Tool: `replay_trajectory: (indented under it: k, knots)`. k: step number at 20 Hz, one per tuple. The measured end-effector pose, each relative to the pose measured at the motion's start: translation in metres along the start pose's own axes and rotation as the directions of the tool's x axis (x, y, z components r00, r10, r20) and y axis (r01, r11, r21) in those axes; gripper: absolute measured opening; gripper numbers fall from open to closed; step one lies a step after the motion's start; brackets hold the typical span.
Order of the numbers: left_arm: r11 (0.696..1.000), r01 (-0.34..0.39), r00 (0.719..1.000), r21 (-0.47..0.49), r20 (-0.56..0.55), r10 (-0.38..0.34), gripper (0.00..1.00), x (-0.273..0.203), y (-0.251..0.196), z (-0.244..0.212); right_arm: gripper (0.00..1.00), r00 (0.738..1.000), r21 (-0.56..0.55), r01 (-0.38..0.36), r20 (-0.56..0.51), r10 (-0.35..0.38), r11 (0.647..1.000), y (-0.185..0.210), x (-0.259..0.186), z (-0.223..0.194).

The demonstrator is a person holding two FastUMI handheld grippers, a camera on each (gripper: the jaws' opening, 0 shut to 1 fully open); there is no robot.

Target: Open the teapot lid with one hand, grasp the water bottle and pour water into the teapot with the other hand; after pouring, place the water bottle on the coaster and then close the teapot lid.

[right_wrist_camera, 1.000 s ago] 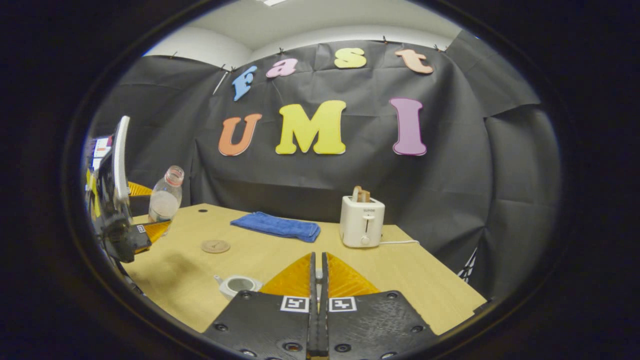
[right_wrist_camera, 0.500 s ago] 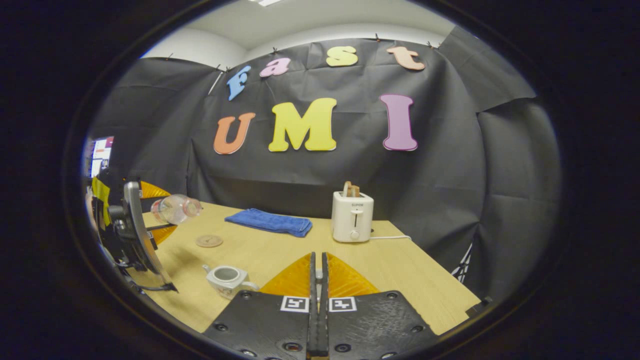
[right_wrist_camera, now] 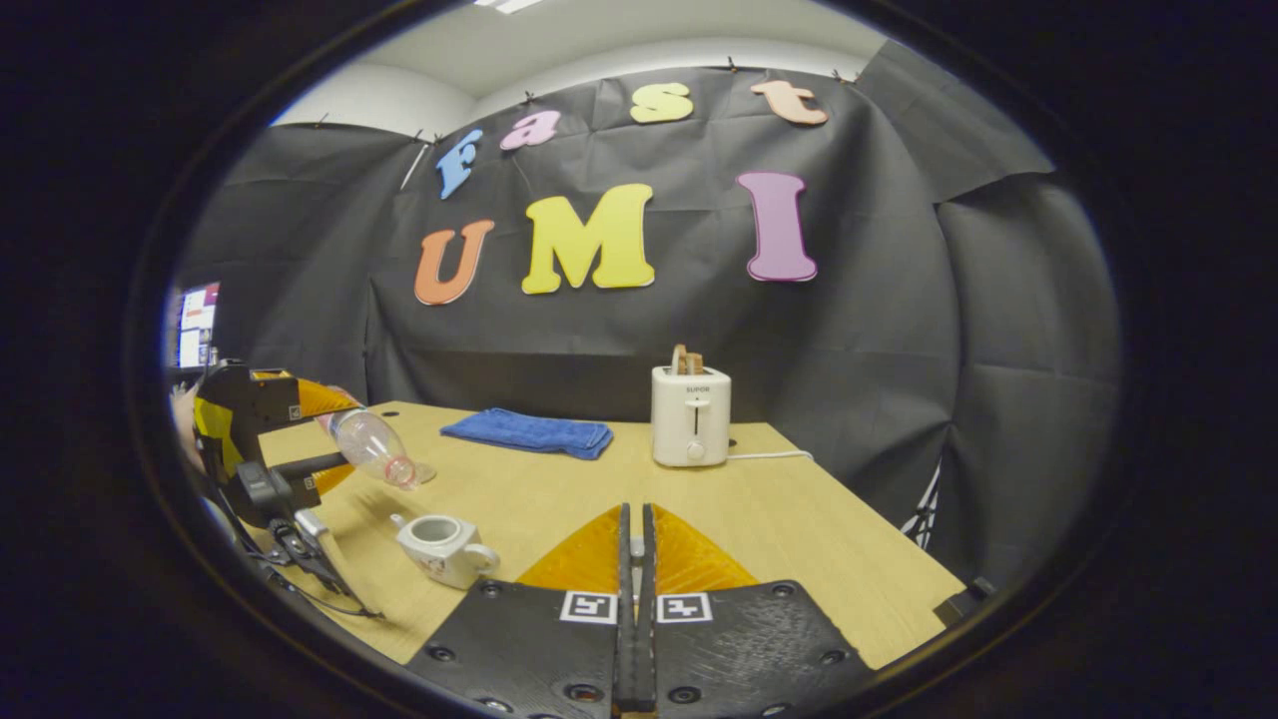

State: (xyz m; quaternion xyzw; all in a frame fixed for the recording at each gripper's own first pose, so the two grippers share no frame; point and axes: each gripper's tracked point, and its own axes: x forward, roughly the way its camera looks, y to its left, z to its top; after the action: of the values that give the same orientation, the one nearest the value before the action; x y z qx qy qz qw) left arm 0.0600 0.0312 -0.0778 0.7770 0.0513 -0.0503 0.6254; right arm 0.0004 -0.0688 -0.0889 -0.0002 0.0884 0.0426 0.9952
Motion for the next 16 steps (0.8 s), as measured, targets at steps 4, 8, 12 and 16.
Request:
replay_trajectory:
  k: [4, 8, 12, 16]
  knots:
    - [0.998, -0.028, 0.999, 0.05, 0.018, 0.027, 0.73, -0.002, 0.004, 0.004, 0.0, 1.0, 0.003, 0.003, 0.003, -0.003, 1.0, -0.003, -0.003, 0.0]
    - [0.996, -0.026, 0.999, 0.089, 0.033, 0.023, 0.74, -0.004, 0.006, 0.01, 0.0, 1.0, 0.008, 0.005, 0.01, -0.005, 1.0, -0.004, -0.005, 0.001]
    - [0.991, -0.037, 0.999, 0.126, 0.039, 0.033, 0.73, -0.003, 0.008, 0.011, 0.0, 1.0, 0.01, 0.009, 0.01, -0.009, 1.0, -0.007, -0.006, 0.001]
    - [0.987, -0.057, 0.998, 0.153, 0.036, 0.052, 0.73, -0.002, 0.014, 0.01, 0.0, 1.0, 0.01, 0.01, 0.014, -0.01, 1.0, -0.007, -0.008, 0.002]
